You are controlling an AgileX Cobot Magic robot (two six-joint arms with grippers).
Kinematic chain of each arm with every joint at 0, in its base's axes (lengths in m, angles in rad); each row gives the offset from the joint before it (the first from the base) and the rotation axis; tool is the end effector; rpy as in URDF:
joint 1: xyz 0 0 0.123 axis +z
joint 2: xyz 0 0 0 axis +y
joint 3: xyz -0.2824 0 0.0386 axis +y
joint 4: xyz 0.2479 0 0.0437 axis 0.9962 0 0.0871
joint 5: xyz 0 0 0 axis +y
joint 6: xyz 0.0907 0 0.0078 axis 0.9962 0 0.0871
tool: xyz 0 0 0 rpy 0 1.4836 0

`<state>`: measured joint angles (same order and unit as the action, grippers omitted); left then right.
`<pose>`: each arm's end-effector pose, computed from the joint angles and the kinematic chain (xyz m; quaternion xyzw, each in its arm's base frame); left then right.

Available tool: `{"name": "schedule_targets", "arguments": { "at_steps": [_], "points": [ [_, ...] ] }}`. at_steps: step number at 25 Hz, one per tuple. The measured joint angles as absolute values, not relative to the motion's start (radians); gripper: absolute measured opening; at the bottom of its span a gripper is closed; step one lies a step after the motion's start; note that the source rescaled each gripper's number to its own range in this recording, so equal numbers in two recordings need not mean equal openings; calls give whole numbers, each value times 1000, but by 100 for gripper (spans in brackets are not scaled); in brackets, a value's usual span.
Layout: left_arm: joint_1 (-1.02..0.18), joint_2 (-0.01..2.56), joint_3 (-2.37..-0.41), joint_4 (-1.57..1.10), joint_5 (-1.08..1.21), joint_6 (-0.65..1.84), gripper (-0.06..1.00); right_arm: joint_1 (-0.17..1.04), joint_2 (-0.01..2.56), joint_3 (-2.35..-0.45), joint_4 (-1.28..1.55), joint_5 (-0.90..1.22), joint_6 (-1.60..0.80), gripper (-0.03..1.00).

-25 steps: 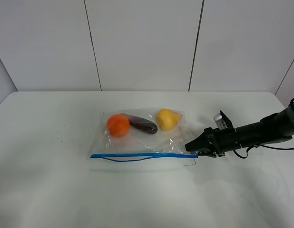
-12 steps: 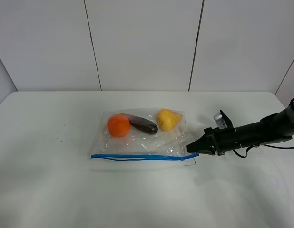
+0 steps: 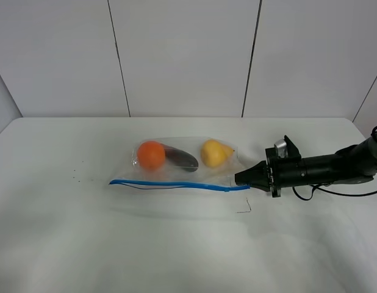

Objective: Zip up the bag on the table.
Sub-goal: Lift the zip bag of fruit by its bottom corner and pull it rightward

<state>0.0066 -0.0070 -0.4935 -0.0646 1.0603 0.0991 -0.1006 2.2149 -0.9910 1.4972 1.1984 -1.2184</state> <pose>-0.0052 -0.0052 0.2755 0.0407 0.8516 -0.0047 0.5226 0.3408 0.0506 0.0748 0.0348 0.8236 0.5593 0.0879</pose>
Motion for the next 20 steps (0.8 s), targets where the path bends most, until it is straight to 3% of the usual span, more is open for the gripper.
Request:
{"name": "schedule_targets", "arguments": {
  "at_steps": [20],
  "points": [
    [7,-7,-493,-65,1060,99,100,-85,2077,-990,1599,1200,-1030,0]
  ]
}}
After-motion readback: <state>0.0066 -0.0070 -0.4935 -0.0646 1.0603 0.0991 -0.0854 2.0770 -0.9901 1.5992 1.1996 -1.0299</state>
